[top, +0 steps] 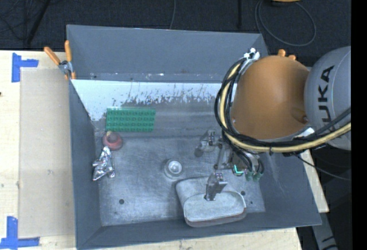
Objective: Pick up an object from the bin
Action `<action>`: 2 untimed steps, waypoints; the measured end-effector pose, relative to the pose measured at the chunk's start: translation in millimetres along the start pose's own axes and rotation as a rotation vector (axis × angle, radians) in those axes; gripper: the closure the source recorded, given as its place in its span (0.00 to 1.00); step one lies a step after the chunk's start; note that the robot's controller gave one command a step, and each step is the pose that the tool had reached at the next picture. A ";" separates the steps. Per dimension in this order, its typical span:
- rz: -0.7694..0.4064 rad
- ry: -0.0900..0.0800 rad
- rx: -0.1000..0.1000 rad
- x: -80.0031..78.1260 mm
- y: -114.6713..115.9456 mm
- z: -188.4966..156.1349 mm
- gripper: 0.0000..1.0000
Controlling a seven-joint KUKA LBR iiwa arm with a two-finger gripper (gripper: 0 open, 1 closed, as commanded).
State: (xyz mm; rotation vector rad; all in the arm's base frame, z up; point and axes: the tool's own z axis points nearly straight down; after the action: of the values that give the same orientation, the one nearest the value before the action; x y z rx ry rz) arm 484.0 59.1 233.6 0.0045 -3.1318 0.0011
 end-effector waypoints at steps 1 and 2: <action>-0.328 -0.030 0.001 -23.6 -35.3 134.4 0.00; -0.286 -0.007 -0.009 -55.0 -65.2 154.3 0.00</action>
Offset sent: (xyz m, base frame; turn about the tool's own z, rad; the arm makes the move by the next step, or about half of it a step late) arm 0.0194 -0.0420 -0.1636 -0.3584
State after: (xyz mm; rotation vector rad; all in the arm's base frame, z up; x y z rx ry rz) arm 537.7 -6.0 78.8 0.4512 -3.1066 -0.0158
